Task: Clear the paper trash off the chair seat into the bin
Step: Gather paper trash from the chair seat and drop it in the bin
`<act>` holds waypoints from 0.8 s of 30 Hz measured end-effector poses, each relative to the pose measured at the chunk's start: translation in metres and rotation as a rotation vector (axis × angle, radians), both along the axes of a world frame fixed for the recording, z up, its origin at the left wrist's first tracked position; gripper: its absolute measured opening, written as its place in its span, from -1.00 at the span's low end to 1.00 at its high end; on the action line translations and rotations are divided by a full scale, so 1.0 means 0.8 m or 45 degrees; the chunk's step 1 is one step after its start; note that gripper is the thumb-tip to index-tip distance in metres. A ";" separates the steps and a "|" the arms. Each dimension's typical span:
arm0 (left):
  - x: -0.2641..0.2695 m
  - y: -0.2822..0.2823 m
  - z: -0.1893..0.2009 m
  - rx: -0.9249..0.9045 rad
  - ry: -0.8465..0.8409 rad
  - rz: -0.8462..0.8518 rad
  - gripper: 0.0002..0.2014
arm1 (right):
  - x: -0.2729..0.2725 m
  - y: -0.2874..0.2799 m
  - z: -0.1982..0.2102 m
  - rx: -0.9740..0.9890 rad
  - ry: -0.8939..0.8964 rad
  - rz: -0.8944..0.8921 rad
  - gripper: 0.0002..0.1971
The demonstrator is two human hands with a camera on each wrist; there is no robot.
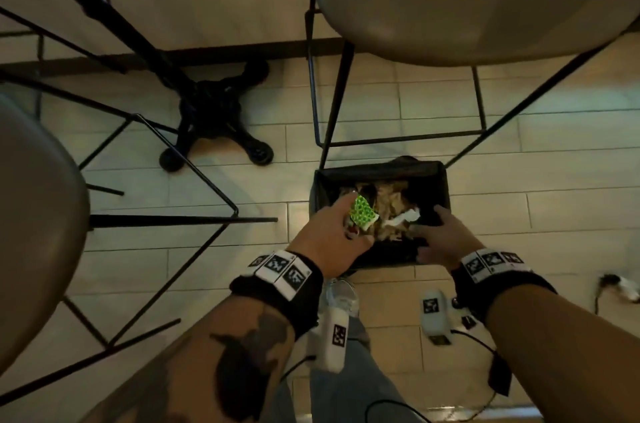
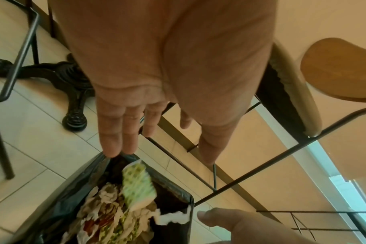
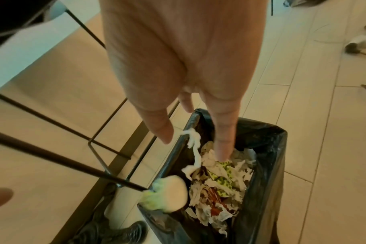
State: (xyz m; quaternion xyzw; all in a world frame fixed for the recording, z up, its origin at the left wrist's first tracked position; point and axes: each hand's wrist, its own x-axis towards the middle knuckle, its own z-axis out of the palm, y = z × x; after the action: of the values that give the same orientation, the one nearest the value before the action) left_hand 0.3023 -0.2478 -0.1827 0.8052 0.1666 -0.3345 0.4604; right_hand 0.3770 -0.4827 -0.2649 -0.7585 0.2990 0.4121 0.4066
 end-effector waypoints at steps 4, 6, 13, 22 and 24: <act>-0.030 0.027 0.047 0.028 0.000 0.095 -0.26 | -0.002 0.008 0.027 -0.209 0.004 0.513 -0.24; -0.049 0.053 0.087 0.034 -0.031 0.154 -0.38 | 0.002 0.029 0.055 -0.196 -0.025 0.810 -0.55; -0.132 0.198 0.274 0.245 -0.522 0.651 -0.67 | 0.043 0.192 0.158 0.049 -0.274 1.410 -0.14; -0.237 0.441 0.341 0.917 -0.560 1.526 -0.43 | -0.039 0.579 0.442 0.456 -0.943 1.947 -0.57; -0.246 0.490 0.320 0.984 -0.303 1.558 -0.21 | -0.050 0.651 0.443 0.431 -1.077 2.086 -0.36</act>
State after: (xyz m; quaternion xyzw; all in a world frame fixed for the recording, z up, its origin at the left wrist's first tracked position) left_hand 0.1051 0.1439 0.0732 0.7039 0.6415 0.1546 0.2630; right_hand 0.3367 0.0380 0.0894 -0.7504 -0.5650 0.2982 0.1697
